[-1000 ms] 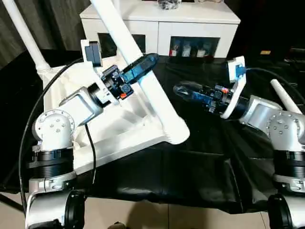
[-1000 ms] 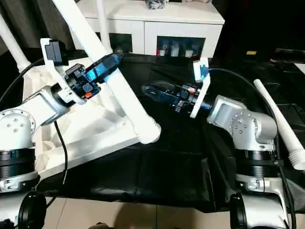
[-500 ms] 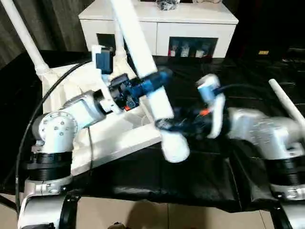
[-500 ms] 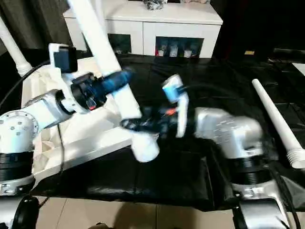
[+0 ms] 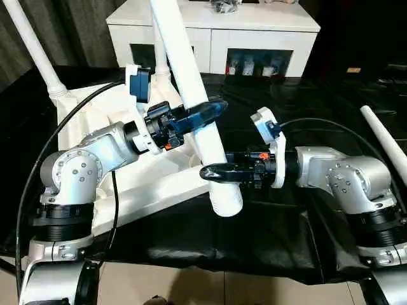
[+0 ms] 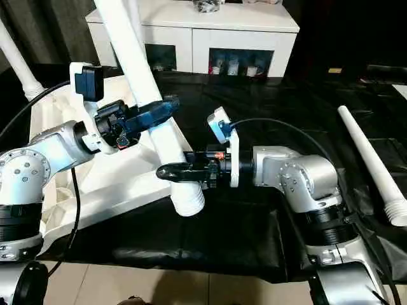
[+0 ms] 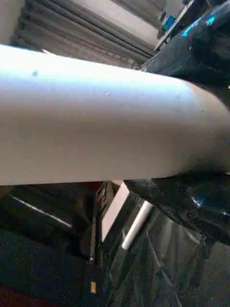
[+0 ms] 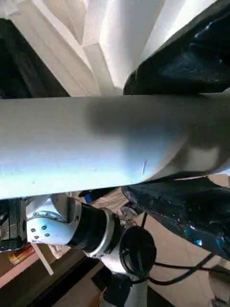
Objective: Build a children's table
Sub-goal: Pick table leg
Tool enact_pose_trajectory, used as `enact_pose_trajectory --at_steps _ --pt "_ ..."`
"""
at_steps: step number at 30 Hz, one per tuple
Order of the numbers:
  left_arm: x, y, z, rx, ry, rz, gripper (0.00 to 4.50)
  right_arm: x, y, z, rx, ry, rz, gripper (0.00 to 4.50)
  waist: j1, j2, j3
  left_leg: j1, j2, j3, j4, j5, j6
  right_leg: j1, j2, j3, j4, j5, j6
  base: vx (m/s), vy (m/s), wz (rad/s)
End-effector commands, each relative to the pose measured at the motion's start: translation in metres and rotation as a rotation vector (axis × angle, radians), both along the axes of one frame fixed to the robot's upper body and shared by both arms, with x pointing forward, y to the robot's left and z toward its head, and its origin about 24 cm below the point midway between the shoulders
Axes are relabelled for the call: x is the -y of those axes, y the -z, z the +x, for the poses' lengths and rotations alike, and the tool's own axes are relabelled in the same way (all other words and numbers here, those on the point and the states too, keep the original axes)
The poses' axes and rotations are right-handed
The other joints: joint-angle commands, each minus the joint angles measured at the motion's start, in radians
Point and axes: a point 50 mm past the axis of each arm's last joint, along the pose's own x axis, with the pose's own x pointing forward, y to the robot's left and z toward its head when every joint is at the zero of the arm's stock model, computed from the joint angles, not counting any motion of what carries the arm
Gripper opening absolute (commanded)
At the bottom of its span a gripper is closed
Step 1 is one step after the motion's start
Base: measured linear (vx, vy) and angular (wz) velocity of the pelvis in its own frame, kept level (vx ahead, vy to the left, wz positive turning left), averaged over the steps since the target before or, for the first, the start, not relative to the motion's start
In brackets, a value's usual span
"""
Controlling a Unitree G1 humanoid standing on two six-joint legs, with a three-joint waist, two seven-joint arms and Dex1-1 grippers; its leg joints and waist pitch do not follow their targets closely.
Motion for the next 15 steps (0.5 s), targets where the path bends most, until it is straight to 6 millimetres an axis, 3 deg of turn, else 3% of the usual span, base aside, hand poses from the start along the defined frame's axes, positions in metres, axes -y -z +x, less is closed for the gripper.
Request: enact_pose_trajectory --at_steps 1,2,3,4,6,7,9,11,15 --pt "0.005 -0.006 0.001 0.018 -0.005 -0.007 1.84 0.002 0.004 0.007 0.028 0.110 -0.034 2.00 0.000 -0.008 -0.078 0.017 0.016 0.001 -0.079 -0.182 -0.027 0.053 -0.031 0.025 -0.060 -0.228 -0.205 0.000 0.000 0.00" --pt "0.005 -0.005 0.003 0.010 -0.017 -0.004 1.84 0.002 0.004 0.008 0.032 0.114 -0.033 2.00 -0.002 -0.008 -0.076 0.016 0.016 0.001 -0.080 -0.187 -0.031 0.052 -0.031 0.025 -0.061 -0.235 -0.202 0.000 0.000 0.00" --pt "0.004 -0.005 0.007 -0.022 -0.048 -0.015 2.39 0.002 0.003 0.009 0.051 0.132 -0.036 1.96 0.000 -0.006 -0.078 0.018 0.017 0.000 -0.079 -0.187 -0.035 0.053 -0.031 0.025 -0.060 -0.233 -0.199 0.000 0.000 0.00" --pt "0.002 -0.004 0.016 -0.042 -0.136 -0.021 2.53 0.000 0.005 0.014 0.085 0.202 -0.059 1.94 -0.002 -0.007 -0.077 0.016 0.016 0.001 -0.079 -0.187 -0.037 0.052 -0.030 0.026 -0.062 -0.228 -0.198 0.000 0.000 0.00" --pt "-0.002 -0.005 0.023 -0.039 -0.229 -0.018 2.56 -0.003 0.008 0.022 0.160 0.307 -0.105 1.93 -0.001 -0.005 -0.078 0.022 0.014 0.002 -0.078 -0.192 -0.046 0.046 -0.030 0.026 -0.066 -0.244 -0.187 0.000 0.000 0.00" --pt "-0.002 -0.005 0.026 -0.006 -0.295 0.022 2.63 -0.007 0.012 0.026 0.228 0.375 -0.145 1.91 -0.003 -0.008 -0.077 0.014 0.016 -0.002 -0.083 -0.192 -0.054 0.052 -0.033 0.025 -0.067 -0.258 -0.176 0.000 0.000 0.00" --pt "0.000 -0.003 0.032 0.047 -0.433 0.096 2.88 -0.014 0.017 0.031 0.312 0.487 -0.194 1.89 -0.007 -0.007 -0.077 0.016 0.016 -0.004 -0.085 -0.200 -0.066 0.050 -0.033 0.025 -0.068 -0.271 -0.148 0.000 0.000 0.00" --pt "0.002 -0.001 0.039 0.039 -0.541 0.124 3.08 -0.021 0.020 0.035 0.395 0.568 -0.243 1.88 -0.009 -0.006 -0.077 0.015 0.018 -0.003 -0.085 -0.191 -0.073 0.049 -0.032 0.026 -0.067 -0.247 -0.142 0.000 0.000 0.00" --pt "0.008 0.001 0.043 -0.008 -0.624 0.104 3.33 -0.031 0.022 0.038 0.449 0.679 -0.255 1.88 -0.007 -0.005 -0.083 0.012 0.014 -0.003 -0.081 -0.161 -0.053 0.054 -0.029 0.026 -0.057 -0.165 -0.166 0.000 0.000 0.00"
